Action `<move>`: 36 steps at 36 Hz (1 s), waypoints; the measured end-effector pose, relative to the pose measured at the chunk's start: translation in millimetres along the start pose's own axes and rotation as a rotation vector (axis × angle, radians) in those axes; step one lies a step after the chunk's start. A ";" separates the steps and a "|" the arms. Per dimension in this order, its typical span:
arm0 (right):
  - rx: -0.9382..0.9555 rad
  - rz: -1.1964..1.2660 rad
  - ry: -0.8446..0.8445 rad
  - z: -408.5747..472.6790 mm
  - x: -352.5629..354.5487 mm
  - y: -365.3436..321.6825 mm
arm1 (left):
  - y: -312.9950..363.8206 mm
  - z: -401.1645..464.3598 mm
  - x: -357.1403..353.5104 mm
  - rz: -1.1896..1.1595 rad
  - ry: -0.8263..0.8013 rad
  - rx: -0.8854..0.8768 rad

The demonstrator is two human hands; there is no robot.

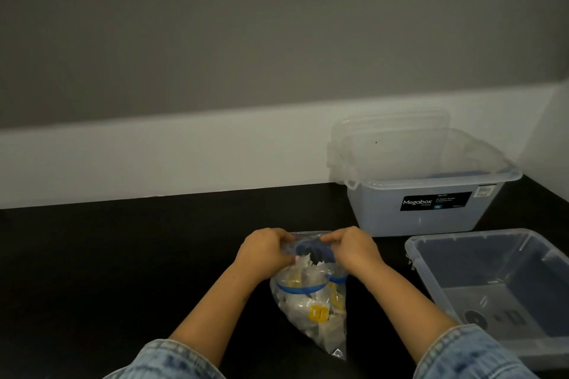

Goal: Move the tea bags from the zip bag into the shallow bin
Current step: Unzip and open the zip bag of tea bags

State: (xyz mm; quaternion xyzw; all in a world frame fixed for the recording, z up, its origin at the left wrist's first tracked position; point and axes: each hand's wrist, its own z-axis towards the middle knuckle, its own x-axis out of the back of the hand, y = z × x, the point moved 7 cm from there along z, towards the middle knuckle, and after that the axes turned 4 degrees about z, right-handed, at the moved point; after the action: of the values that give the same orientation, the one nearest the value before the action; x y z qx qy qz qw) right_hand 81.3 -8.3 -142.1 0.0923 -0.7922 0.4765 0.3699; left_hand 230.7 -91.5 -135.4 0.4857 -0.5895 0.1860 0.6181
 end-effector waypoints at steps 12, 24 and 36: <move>-0.163 0.213 -0.063 8.9 -5.2 13.3 | -8.7 5.8 -9.8 -0.052 -0.103 0.187; -0.498 0.904 -0.305 1.2 -23.2 37.0 | -16.8 -10.2 -24.3 -0.994 -0.224 0.414; -0.369 0.589 -0.189 0.0 -7.4 39.9 | -27.2 -23.2 -56.0 -1.706 -0.156 0.647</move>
State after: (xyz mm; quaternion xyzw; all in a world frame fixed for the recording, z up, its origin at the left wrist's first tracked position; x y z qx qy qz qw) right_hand 66.6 11.2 -174.4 -0.1646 -0.8882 0.4011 0.1520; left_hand 252.1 -65.8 -192.8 0.9171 0.0096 -0.2110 0.3381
